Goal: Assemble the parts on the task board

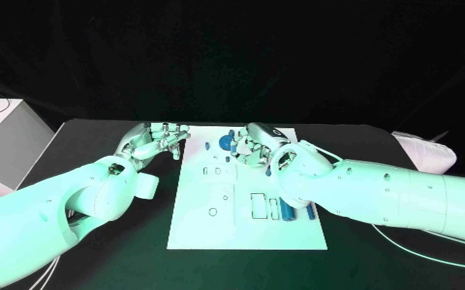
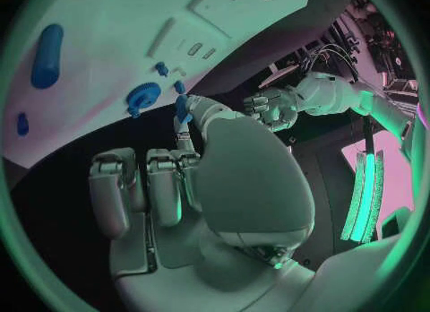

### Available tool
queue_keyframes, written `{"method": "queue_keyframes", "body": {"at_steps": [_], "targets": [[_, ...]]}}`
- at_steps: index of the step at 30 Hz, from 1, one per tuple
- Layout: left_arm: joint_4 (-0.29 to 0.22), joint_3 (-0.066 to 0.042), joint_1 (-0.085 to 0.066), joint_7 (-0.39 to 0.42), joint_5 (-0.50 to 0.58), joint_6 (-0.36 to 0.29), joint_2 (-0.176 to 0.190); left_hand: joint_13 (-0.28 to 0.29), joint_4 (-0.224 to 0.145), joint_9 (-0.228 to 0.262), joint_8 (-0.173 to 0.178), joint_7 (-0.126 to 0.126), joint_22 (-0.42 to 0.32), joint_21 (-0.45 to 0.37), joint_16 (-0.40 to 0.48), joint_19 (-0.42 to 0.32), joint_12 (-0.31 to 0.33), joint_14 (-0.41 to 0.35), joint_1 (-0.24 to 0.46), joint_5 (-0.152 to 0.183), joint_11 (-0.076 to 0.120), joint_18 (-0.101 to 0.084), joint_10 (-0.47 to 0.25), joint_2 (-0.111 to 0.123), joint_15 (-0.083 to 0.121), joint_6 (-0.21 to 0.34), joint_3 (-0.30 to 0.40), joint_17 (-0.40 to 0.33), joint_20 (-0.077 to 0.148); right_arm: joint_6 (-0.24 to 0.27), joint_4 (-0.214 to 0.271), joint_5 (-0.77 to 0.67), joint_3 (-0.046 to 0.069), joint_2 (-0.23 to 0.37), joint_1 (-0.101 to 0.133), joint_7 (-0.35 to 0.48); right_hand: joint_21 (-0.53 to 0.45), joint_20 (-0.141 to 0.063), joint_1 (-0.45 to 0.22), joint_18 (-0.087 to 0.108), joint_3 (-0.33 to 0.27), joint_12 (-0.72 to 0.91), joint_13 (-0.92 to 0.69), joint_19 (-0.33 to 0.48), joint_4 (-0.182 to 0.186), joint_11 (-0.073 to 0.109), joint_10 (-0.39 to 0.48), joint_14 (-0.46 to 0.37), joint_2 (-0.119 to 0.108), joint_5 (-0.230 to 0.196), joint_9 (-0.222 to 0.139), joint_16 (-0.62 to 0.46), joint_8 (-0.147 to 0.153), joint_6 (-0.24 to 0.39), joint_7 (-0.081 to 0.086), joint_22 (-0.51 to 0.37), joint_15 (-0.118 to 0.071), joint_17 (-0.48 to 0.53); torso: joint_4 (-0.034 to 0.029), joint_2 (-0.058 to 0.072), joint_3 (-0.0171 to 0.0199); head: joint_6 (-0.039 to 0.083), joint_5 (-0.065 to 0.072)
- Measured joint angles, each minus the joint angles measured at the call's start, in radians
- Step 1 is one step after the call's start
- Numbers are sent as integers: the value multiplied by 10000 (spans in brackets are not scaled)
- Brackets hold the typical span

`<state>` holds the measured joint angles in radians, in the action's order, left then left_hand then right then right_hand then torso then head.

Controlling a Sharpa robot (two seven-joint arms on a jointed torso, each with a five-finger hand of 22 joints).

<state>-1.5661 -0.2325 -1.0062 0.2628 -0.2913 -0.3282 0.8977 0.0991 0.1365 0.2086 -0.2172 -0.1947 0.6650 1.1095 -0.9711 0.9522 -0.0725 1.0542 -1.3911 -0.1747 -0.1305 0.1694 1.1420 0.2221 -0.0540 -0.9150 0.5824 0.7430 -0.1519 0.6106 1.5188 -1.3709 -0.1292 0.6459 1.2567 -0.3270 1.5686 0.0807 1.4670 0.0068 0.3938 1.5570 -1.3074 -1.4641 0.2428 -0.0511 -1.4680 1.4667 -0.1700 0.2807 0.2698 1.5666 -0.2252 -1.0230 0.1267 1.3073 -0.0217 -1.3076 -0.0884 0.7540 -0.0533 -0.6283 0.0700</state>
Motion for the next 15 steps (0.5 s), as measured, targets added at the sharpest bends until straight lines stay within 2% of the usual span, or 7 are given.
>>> {"method": "queue_keyframes", "body": {"at_steps": [6,13,15], "targets": [[-13,0,-3,-79,-25,-37,-4,0,0,-1,0,0,0,0,0,0,0,0,0,0,0,0,0,0,0,0,0,-1,0,-189,29,-194,-21,-309,-219,-673,0,0,-96,0,29,-64,0,0,29,0,0,0,-40,-2,0,0,-113,0,-5,3,0,0,2,-46,-53,-94,-23],[-55,0,-4,-142,-48,-63,14,0,0,8,0,0,0,0,0,0,0,0,0,0,0,-1,0,0,0,0,0,-11,0,-336,28,-416,-30,-511,-408,-1152,0,1,-341,0,70,-105,1,0,70,0,0,0,-156,-6,9,0,-172,12,-18,8,0,1,-7,-41,-67,-149,41],[-55,1,-4,-153,-53,-65,13,-1,0,8,0,0,0,0,0,0,0,0,0,0,0,0,0,0,0,0,0,-11,0,-348,20,-484,-33,-568,-455,-1241,0,1,-380,0,70,-104,1,0,70,0,0,0,-117,-6,52,0,-171,12,-18,8,1,1,-6,-38,-64,-165,43]]}}
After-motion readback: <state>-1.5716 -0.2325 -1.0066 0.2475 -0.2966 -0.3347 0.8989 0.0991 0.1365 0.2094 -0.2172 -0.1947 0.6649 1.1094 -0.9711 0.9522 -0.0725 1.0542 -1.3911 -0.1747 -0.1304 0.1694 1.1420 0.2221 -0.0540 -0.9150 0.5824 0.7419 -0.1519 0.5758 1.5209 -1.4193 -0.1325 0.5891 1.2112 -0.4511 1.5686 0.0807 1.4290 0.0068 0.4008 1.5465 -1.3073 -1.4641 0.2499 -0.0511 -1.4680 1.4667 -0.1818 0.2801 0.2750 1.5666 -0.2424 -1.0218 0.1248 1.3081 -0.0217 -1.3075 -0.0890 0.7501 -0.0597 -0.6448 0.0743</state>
